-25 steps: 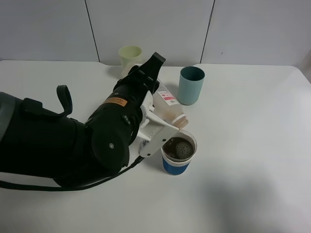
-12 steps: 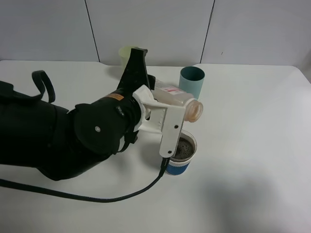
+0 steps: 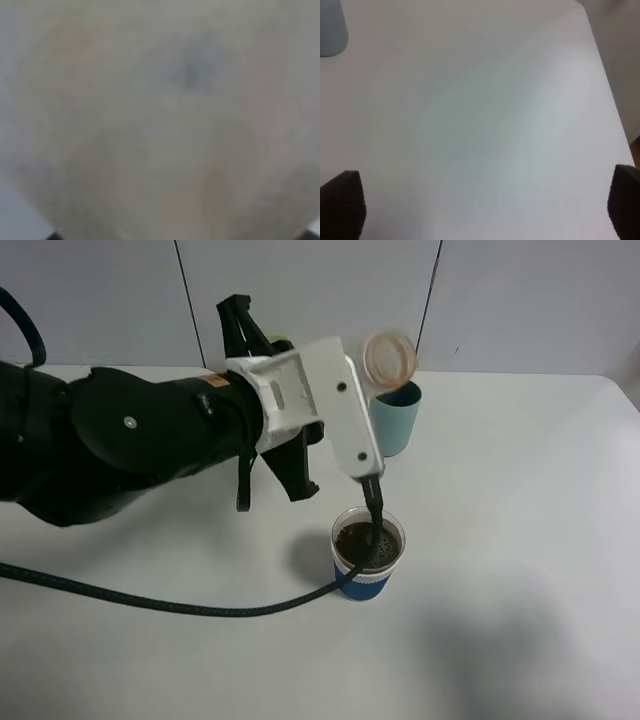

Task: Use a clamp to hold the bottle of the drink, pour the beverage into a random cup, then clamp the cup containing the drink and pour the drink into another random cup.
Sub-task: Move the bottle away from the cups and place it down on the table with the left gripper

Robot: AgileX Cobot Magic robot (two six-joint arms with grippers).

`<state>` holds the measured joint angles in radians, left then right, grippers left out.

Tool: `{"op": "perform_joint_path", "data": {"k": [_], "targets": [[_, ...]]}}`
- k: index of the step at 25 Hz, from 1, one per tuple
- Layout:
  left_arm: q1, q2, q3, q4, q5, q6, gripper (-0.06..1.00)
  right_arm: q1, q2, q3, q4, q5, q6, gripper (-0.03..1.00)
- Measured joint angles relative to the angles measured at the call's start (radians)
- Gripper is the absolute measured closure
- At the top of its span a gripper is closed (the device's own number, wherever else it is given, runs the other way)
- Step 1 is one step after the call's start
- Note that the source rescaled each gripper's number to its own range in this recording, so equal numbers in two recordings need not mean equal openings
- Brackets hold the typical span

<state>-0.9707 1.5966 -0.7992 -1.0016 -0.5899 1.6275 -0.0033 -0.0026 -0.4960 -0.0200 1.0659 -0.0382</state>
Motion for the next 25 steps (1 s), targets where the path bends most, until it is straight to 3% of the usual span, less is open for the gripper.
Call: {"op": "perform_joint_path", "data": {"k": [3, 9, 14, 20, 25], "targets": [[0.085, -0.021, 0.000, 0.200, 0.092, -0.310, 0.94, 0.000, 0.000, 0.000, 0.000, 0.000, 0.000, 0.07], [0.272, -0.057, 0.000, 0.707, 0.254, -0.992, 0.94, 0.000, 0.000, 0.000, 0.000, 0.000, 0.000, 0.07], [0.396, -0.077, 0.000, 1.084, 0.299, -1.442, 0.94, 0.000, 0.000, 0.000, 0.000, 0.000, 0.000, 0.07], [0.524, -0.087, 0.003, 1.408, 0.301, -1.812, 0.94, 0.000, 0.000, 0.000, 0.000, 0.000, 0.000, 0.07], [0.661, -0.087, 0.096, 1.502, 0.150, -1.968, 0.94, 0.000, 0.000, 0.000, 0.000, 0.000, 0.000, 0.07]]}}
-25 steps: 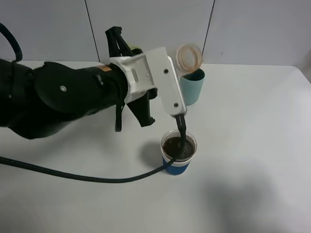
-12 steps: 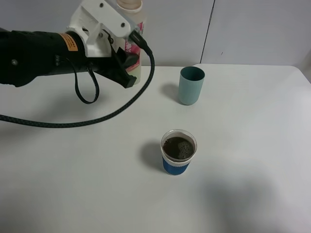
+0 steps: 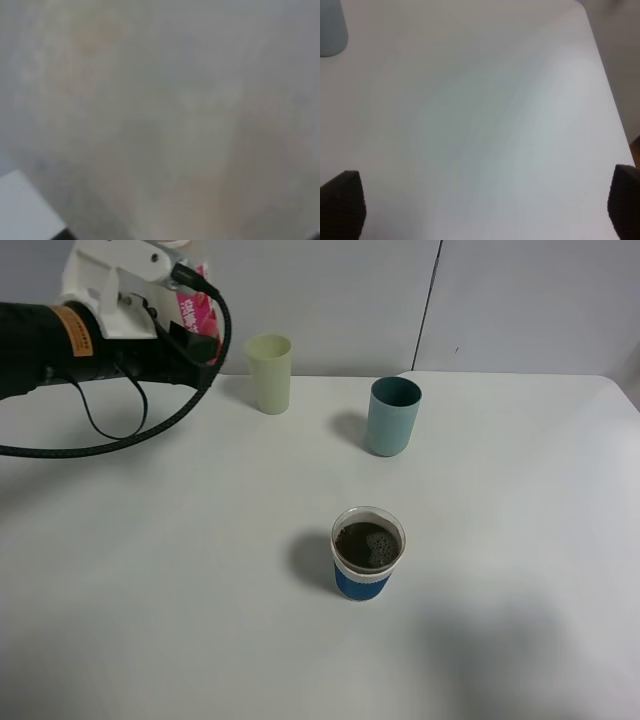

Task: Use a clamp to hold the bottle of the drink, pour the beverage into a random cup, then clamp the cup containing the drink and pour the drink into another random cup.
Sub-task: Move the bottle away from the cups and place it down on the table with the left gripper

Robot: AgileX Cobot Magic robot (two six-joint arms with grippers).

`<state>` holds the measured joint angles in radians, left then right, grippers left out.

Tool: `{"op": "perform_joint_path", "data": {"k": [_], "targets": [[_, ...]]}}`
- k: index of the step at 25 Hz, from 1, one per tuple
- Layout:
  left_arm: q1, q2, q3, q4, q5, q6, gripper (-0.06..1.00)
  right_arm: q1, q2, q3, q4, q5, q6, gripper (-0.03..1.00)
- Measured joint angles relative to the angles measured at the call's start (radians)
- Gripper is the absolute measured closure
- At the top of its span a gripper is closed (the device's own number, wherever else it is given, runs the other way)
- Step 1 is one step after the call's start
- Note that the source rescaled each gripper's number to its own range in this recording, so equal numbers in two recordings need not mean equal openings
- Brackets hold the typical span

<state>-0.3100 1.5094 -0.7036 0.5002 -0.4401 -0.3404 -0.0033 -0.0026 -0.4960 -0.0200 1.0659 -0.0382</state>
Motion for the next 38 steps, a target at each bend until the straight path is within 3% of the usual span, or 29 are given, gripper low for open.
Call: {"op": "perform_joint_path", "data": {"k": [3, 7, 14, 22, 30, 38], "targets": [[0.100, -0.001, 0.075, 0.004, -0.094, -0.030, 0.94, 0.000, 0.000, 0.000, 0.000, 0.000, 0.000, 0.07], [0.217, -0.002, 0.148, 0.000, -0.134, -0.037, 0.94, 0.000, 0.000, 0.000, 0.000, 0.000, 0.000, 0.07], [0.329, 0.031, 0.182, -0.004, -0.165, 0.010, 0.94, 0.000, 0.000, 0.000, 0.000, 0.000, 0.000, 0.07], [0.346, 0.210, 0.181, -0.004, -0.348, 0.068, 0.94, 0.000, 0.000, 0.000, 0.000, 0.000, 0.000, 0.07], [0.346, 0.361, 0.181, -0.004, -0.381, 0.111, 0.94, 0.000, 0.000, 0.000, 0.000, 0.000, 0.000, 0.07], [0.347, 0.457, 0.182, -0.026, -0.472, 0.232, 0.94, 0.000, 0.000, 0.000, 0.000, 0.000, 0.000, 0.07]]}}
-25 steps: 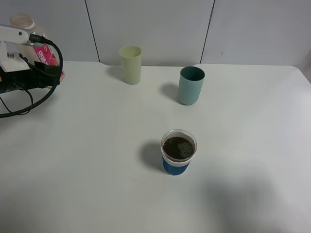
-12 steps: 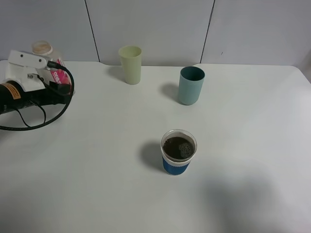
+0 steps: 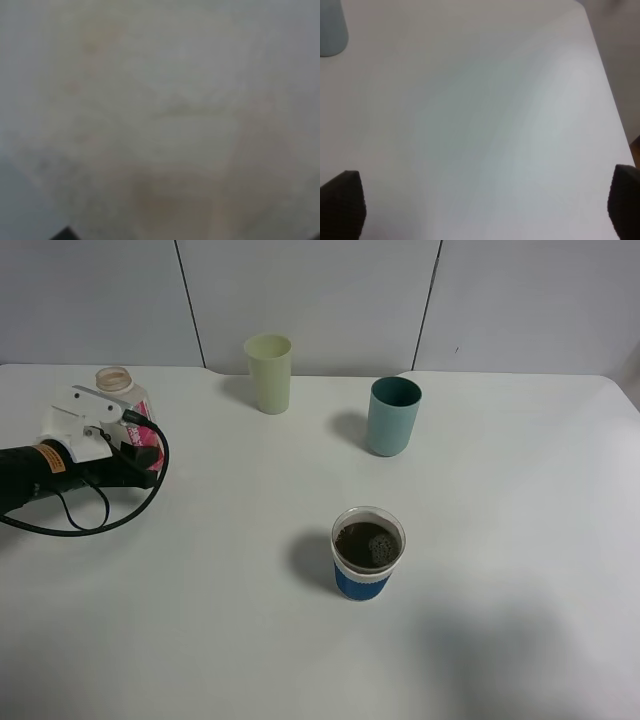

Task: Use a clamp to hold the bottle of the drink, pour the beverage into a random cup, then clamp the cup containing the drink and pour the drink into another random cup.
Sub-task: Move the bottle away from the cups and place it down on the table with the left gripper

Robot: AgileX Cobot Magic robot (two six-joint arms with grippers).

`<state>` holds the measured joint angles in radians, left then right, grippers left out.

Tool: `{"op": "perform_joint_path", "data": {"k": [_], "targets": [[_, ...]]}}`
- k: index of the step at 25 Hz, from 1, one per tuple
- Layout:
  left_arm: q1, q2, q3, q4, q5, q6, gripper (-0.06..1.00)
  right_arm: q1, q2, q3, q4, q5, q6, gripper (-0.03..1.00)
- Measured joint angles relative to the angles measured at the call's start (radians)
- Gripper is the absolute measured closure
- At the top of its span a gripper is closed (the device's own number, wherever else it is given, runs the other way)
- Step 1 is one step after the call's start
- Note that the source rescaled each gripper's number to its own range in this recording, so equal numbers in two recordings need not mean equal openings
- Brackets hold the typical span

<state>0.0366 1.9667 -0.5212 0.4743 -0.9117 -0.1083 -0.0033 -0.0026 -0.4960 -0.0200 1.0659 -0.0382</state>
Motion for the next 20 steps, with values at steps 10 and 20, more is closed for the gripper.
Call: {"op": "perform_joint_path", "data": {"k": [10, 20], "targets": [[0.000, 0.044, 0.000, -0.005, -0.066, 0.068, 0.94, 0.000, 0.000, 0.000, 0.000, 0.000, 0.000, 0.07], [0.000, 0.044, 0.000, -0.005, -0.066, 0.070, 0.94, 0.000, 0.000, 0.000, 0.000, 0.000, 0.000, 0.07]]}}
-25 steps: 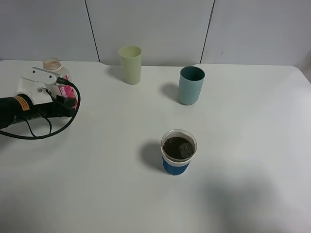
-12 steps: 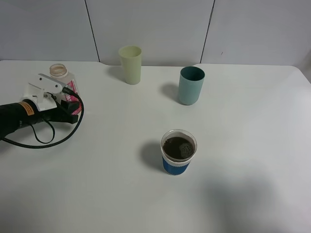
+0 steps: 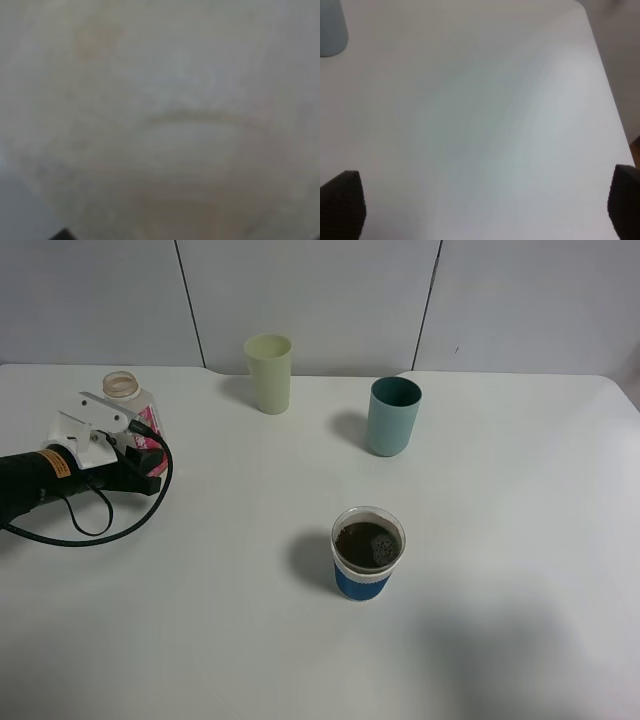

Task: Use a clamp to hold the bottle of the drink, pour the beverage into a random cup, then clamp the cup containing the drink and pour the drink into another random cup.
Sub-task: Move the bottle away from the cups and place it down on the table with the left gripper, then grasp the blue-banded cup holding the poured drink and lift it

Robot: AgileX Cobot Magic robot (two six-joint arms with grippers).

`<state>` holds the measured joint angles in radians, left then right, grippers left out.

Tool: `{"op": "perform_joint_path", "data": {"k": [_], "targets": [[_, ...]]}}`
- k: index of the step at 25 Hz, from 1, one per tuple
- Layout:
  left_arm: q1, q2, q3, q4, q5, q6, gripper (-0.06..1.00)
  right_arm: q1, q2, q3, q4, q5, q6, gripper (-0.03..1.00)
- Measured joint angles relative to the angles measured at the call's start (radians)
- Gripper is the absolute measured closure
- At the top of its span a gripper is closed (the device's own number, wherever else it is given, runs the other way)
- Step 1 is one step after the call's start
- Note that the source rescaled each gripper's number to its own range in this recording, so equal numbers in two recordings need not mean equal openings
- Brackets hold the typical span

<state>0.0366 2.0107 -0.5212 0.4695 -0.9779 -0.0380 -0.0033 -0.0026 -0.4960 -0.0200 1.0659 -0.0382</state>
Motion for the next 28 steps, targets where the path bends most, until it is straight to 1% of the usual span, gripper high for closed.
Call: {"op": "perform_joint_path", "data": {"k": [2, 3, 4, 6, 7, 8, 9, 10, 12, 17, 21, 23, 24, 26, 27, 28], "targets": [[0.000, 0.000, 0.000, 0.000, 0.000, 0.000, 0.94, 0.000, 0.000, 0.000, 0.000, 0.000, 0.000, 0.07], [0.000, 0.000, 0.000, 0.000, 0.000, 0.001, 0.89, 0.000, 0.000, 0.000, 0.000, 0.000, 0.000, 0.07], [0.000, 0.000, 0.000, 0.000, 0.000, 0.001, 0.78, 0.000, 0.000, 0.000, 0.000, 0.000, 0.000, 0.07], [0.000, 0.003, 0.000, 0.001, 0.000, 0.001, 0.48, 0.000, 0.000, 0.000, 0.000, 0.000, 0.000, 0.07], [0.000, 0.003, 0.000, 0.001, 0.001, -0.002, 0.29, 0.000, 0.000, 0.000, 0.000, 0.000, 0.000, 0.07], [0.000, 0.003, 0.000, 0.001, 0.001, -0.009, 0.13, 0.000, 0.000, 0.000, 0.000, 0.000, 0.000, 0.07], [0.000, 0.003, 0.000, 0.001, 0.001, -0.023, 0.04, 0.000, 0.000, 0.000, 0.000, 0.000, 0.000, 0.07], [0.000, 0.003, 0.000, 0.001, 0.001, -0.031, -0.01, 0.000, 0.000, 0.000, 0.000, 0.000, 0.000, 0.07], [0.000, 0.003, 0.000, 0.001, 0.001, -0.039, -0.05, 0.000, 0.000, 0.000, 0.000, 0.000, 0.000, 0.07], [0.000, -0.012, 0.003, 0.001, 0.004, -0.043, -0.06, 0.000, 0.000, 0.000, 0.000, 0.000, 0.000, 0.07], [0.000, -0.060, 0.030, -0.004, 0.004, -0.044, -0.06, 0.000, 0.000, 0.000, 0.000, 0.000, 0.000, 0.07], [0.000, -0.094, 0.059, -0.024, 0.004, -0.044, -0.06, 0.000, 0.000, 0.000, 0.000, 0.000, 0.000, 0.07], [0.000, -0.135, 0.104, -0.056, 0.005, -0.044, -0.06, 0.000, 0.000, 0.000, 0.000, 0.000, 0.000, 0.07], [0.000, -0.184, 0.154, -0.085, 0.005, -0.044, -0.06, 0.000, 0.000, 0.000, 0.000, 0.000, 0.000, 0.07], [0.000, -0.184, 0.154, -0.085, 0.005, -0.044, -0.06, 0.000, 0.000, 0.000, 0.000, 0.000, 0.000, 0.07], [0.000, -0.214, 0.183, -0.105, 0.005, -0.044, -0.06, 0.000, 0.000, 0.000, 0.000, 0.000, 0.000, 0.07]]}}
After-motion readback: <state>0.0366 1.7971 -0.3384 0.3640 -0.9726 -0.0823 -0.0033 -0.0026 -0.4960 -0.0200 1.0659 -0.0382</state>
